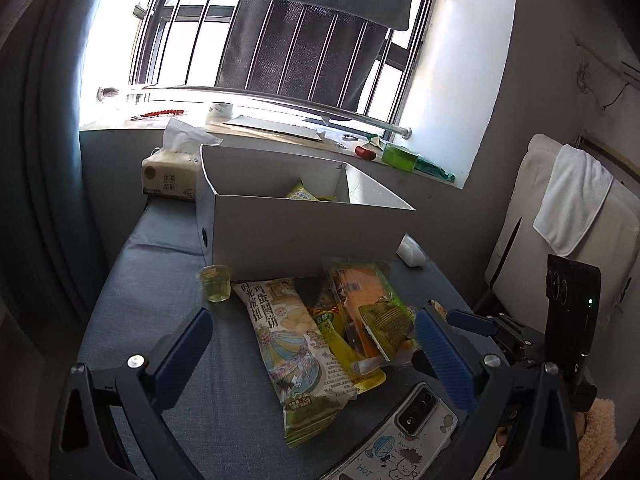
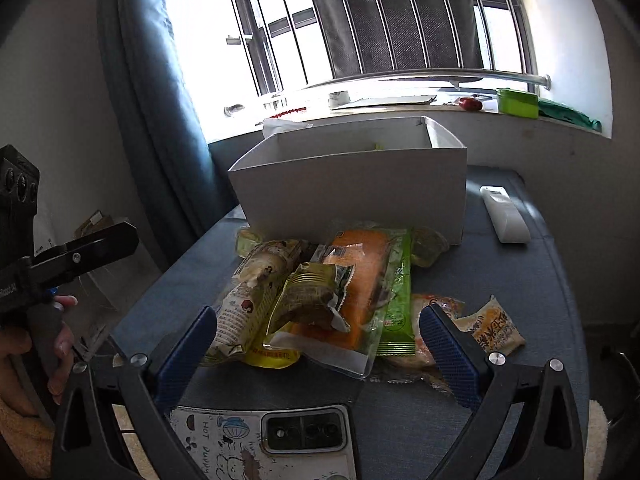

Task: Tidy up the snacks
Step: 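Grasp the olive-green round snack packet with the right gripper, then drop the olive packet in the box with the right gripper while the left gripper drops the cartoon-printed bag in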

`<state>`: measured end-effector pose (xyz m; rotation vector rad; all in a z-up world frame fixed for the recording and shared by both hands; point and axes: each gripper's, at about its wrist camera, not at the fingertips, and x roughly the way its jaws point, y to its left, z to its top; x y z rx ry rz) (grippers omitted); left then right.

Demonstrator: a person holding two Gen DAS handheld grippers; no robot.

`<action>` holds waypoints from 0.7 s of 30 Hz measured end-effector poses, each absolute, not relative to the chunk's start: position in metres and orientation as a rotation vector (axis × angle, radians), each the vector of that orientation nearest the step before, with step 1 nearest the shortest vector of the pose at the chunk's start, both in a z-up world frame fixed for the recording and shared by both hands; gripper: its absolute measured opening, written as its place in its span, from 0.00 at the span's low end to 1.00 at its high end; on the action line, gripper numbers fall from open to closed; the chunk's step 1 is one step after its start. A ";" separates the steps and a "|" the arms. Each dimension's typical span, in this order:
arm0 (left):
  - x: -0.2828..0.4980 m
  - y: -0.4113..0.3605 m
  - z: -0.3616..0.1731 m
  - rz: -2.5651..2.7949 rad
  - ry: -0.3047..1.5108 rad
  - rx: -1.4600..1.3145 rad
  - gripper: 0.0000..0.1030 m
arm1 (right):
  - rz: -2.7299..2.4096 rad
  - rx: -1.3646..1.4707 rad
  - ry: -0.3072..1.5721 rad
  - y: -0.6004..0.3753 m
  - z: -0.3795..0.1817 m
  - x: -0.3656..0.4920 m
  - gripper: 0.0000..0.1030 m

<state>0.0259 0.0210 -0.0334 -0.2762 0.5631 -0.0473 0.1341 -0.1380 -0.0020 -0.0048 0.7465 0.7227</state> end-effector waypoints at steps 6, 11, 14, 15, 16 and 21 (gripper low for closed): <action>0.027 0.025 -0.042 -0.044 0.584 -0.285 1.00 | 0.743 -0.042 0.801 -0.116 -0.018 0.149 1.00; 0.030 0.032 -0.049 -0.032 0.602 -0.307 1.00 | 0.719 -0.089 0.855 -0.107 -0.030 0.161 0.54; 0.030 0.034 -0.052 -0.031 0.605 -0.312 1.00 | 0.721 -0.096 0.821 -0.112 -0.026 0.158 0.41; 0.031 0.035 -0.053 -0.030 0.610 -0.315 1.00 | 0.736 -0.088 0.823 -0.114 -0.025 0.157 0.40; 0.033 0.036 -0.055 -0.032 0.616 -0.321 1.00 | 0.730 -0.087 0.819 -0.116 -0.025 0.156 0.38; 0.050 0.034 -0.068 -0.019 0.686 -0.308 1.00 | 0.703 -0.077 0.781 -0.131 -0.018 0.145 0.34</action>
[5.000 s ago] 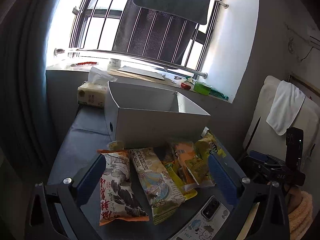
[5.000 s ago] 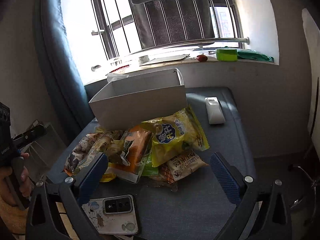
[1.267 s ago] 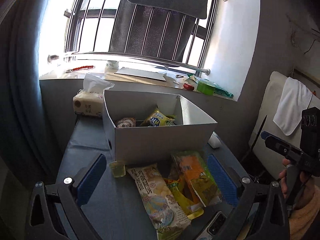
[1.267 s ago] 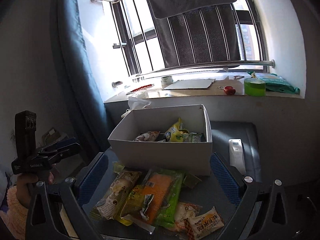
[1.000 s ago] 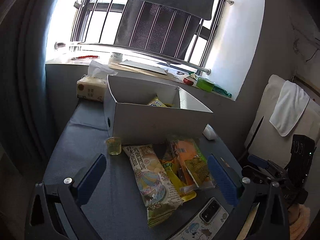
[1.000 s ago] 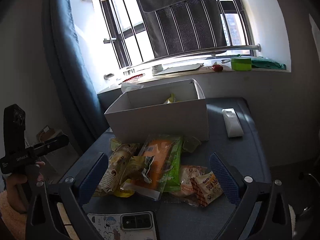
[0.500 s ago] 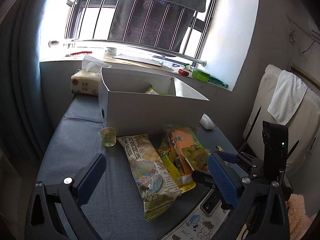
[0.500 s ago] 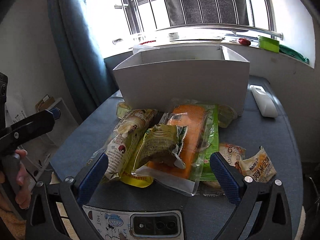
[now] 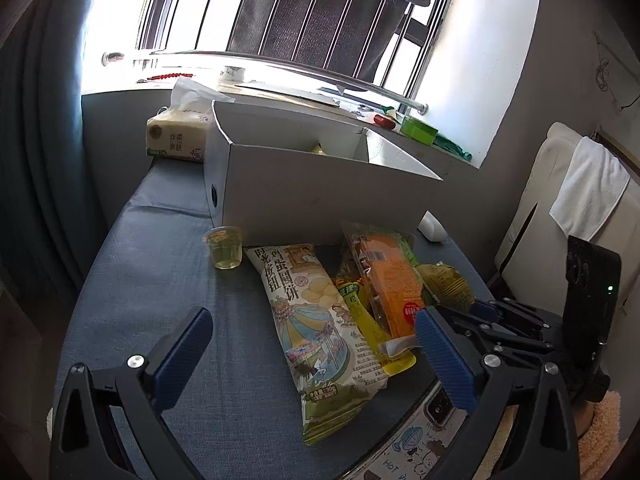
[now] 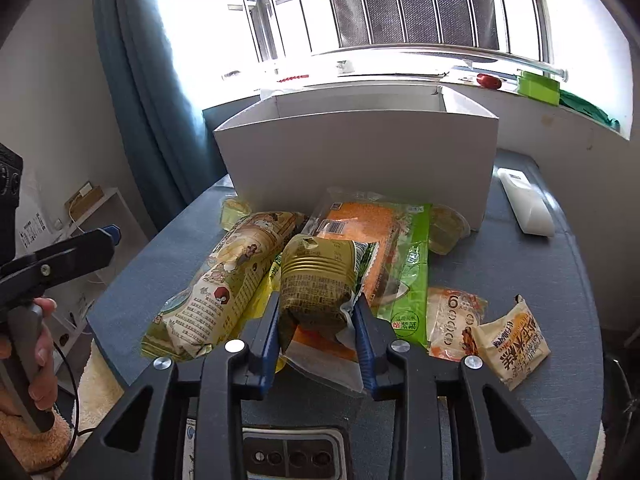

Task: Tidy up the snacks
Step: 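Drop the olive packet in the box with the right gripper while the left gripper drops the cartoon-printed bag in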

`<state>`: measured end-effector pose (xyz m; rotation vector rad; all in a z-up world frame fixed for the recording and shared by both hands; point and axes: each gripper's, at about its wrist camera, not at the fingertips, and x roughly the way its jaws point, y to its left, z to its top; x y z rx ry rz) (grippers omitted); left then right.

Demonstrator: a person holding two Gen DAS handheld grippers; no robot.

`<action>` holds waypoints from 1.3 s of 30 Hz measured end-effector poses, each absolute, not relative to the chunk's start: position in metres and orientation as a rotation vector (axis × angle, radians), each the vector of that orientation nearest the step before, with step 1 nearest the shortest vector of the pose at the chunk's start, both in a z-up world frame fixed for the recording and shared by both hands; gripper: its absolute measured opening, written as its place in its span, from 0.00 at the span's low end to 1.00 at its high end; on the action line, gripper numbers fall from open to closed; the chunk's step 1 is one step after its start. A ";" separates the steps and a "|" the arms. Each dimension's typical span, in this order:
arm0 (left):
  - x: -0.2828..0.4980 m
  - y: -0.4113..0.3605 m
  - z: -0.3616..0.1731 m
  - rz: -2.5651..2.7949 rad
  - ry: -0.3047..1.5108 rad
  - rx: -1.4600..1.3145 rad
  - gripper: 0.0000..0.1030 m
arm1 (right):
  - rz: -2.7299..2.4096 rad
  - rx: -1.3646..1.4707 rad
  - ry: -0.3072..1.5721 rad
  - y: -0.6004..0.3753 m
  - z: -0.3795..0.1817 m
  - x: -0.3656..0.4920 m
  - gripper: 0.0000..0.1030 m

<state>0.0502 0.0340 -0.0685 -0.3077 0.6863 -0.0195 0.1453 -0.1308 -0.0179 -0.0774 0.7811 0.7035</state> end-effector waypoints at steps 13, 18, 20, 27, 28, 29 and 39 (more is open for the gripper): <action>0.123 0.038 -0.130 -0.025 0.955 -0.404 0.89 | 0.671 -0.009 0.715 -0.163 0.009 0.129 0.34; 0.103 0.044 -0.123 -0.044 0.889 -0.378 0.35 | 0.665 0.012 0.703 -0.170 0.012 0.130 0.34; 0.091 0.047 -0.117 -0.047 0.848 -0.384 0.35 | 0.665 0.024 0.701 -0.172 0.012 0.131 0.34; 0.063 0.053 -0.075 -0.105 0.694 -0.385 0.35 | 0.667 0.049 0.703 -0.175 0.015 0.138 0.34; 0.063 0.055 -0.068 -0.113 0.668 -0.391 0.35 | 0.667 0.047 0.696 -0.175 0.017 0.139 0.34; 0.063 0.057 -0.059 -0.119 0.639 -0.392 0.35 | 0.669 0.047 0.688 -0.174 0.020 0.142 0.34; 0.161 0.087 0.017 -0.095 0.499 -0.384 0.35 | 0.723 0.024 0.632 -0.143 0.076 0.235 0.35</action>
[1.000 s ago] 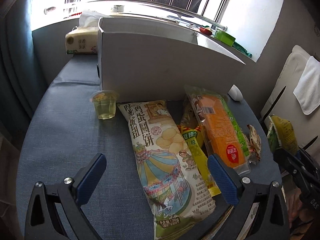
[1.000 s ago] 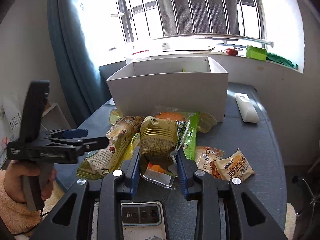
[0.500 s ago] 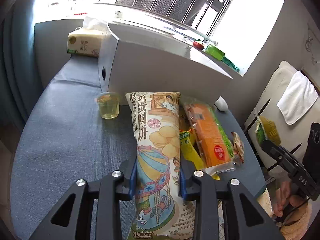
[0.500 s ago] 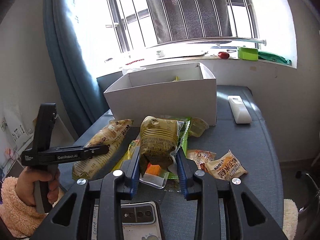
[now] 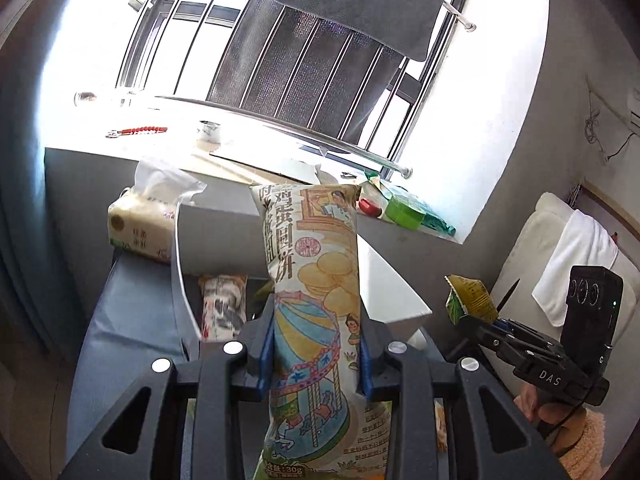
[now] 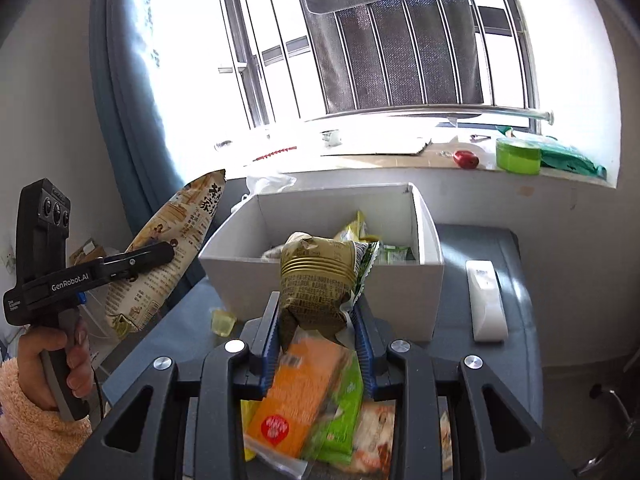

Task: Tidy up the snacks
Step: 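Drop the olive packet in the box with the right gripper while the left gripper drops the cartoon-printed bag in, then grasp the cream cake packet with the right gripper and lift it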

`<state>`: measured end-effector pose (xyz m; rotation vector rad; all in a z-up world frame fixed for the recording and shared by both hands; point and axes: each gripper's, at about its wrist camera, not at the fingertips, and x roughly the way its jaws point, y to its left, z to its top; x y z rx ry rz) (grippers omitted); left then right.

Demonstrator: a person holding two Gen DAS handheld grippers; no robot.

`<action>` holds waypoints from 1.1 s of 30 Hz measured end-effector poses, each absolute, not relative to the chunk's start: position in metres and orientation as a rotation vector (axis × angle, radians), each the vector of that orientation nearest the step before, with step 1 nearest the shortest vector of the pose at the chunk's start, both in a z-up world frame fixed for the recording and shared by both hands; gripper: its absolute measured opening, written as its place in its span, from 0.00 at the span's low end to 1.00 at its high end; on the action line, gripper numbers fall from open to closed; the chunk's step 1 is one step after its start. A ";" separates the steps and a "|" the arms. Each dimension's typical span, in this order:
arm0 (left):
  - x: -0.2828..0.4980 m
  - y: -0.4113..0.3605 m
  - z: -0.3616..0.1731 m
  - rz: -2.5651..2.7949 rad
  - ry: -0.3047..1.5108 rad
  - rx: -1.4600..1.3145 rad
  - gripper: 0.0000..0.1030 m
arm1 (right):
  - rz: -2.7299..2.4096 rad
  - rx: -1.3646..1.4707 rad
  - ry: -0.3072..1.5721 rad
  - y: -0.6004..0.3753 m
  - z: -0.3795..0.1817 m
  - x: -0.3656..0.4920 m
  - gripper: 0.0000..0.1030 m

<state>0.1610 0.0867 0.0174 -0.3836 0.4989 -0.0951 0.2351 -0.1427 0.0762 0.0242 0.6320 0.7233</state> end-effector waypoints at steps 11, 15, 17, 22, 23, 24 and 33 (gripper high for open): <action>0.279 0.112 0.015 0.020 0.602 -0.409 1.00 | 0.700 0.020 0.747 -0.087 0.087 0.367 0.70; 0.267 0.116 0.010 0.031 0.603 -0.417 1.00 | 0.666 0.045 0.722 -0.096 0.088 0.373 1.00; 0.258 0.117 0.013 0.036 0.597 -0.409 1.00 | 0.682 0.061 0.725 -0.102 0.089 0.369 1.00; 0.227 0.111 0.030 0.036 0.561 -0.360 1.00 | 0.691 0.082 0.715 -0.117 0.098 0.349 1.00; 0.218 0.107 0.035 0.028 0.546 -0.343 1.00 | 0.699 0.085 0.708 -0.121 0.101 0.343 1.00; 0.209 0.102 0.040 0.018 0.532 -0.322 1.00 | 0.702 0.086 0.701 -0.125 0.104 0.337 1.00; 0.132 0.060 0.060 -0.034 0.457 -0.162 1.00 | 0.741 0.041 0.632 -0.167 0.115 0.252 1.00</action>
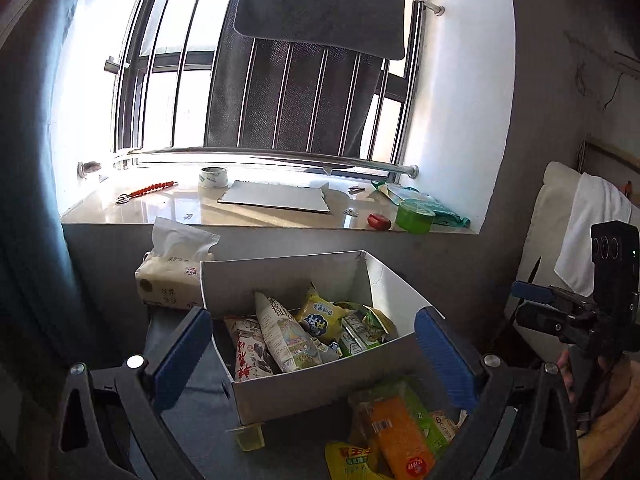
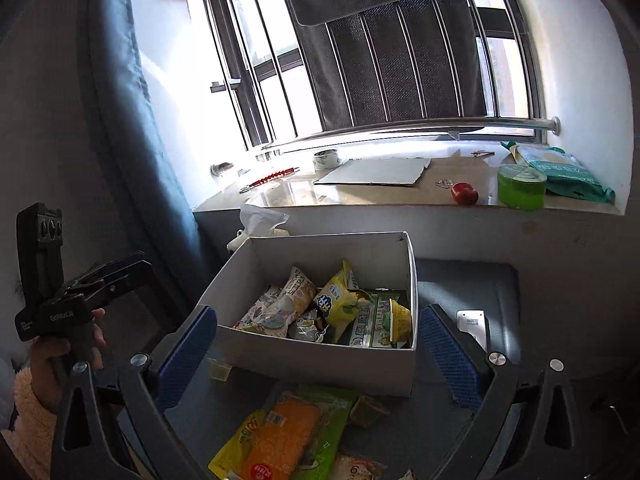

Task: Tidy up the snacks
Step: 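Grasp the cream cake packet with the right gripper and lift it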

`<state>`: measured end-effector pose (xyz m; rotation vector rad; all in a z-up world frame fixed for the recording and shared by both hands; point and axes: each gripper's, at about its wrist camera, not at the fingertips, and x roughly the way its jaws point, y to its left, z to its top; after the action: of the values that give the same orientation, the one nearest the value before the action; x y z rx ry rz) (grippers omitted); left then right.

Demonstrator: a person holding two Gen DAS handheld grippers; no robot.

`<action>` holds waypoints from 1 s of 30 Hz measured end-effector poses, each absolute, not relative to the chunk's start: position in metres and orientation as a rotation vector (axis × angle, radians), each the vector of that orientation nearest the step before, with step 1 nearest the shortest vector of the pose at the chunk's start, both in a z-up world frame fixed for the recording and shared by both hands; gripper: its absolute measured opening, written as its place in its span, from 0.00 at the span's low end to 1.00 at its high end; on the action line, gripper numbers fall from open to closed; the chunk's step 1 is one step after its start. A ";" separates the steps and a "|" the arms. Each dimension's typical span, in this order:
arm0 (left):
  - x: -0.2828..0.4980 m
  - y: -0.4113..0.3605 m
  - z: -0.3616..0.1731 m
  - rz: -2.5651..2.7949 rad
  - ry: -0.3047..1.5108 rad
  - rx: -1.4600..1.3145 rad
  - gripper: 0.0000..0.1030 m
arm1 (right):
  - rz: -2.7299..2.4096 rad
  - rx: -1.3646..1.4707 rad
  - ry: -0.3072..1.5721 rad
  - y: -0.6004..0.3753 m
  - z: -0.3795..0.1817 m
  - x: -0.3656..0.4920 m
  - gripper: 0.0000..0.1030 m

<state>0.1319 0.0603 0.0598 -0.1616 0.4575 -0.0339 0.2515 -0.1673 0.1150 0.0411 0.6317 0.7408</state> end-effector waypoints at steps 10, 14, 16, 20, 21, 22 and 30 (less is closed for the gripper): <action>0.061 0.025 0.015 -0.071 0.495 -0.151 1.00 | 0.662 0.083 0.625 -0.225 0.068 0.178 1.00; 0.045 0.020 -0.019 -0.090 0.544 -0.219 1.00 | 0.600 0.076 0.683 -0.240 0.027 0.157 1.00; 0.044 0.020 -0.034 -0.098 0.578 -0.263 1.00 | 0.581 0.072 0.744 -0.243 0.005 0.150 1.00; 0.043 0.016 -0.045 -0.086 0.608 -0.263 1.00 | 0.574 0.114 0.853 -0.250 -0.027 0.149 1.00; 0.044 0.015 -0.045 -0.093 0.607 -0.264 1.00 | 0.577 0.114 0.863 -0.250 -0.031 0.151 1.00; 0.044 0.014 -0.046 -0.101 0.610 -0.267 1.00 | 0.585 0.116 0.865 -0.250 -0.034 0.155 1.00; 0.050 0.000 -0.050 -0.144 0.639 -0.230 1.00 | 0.644 -0.037 0.902 -0.230 -0.050 0.202 1.00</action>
<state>0.0503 0.0005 -0.0499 -0.2296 0.6395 -0.1435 0.2019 -0.2302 -0.0501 -0.0373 0.9019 0.6440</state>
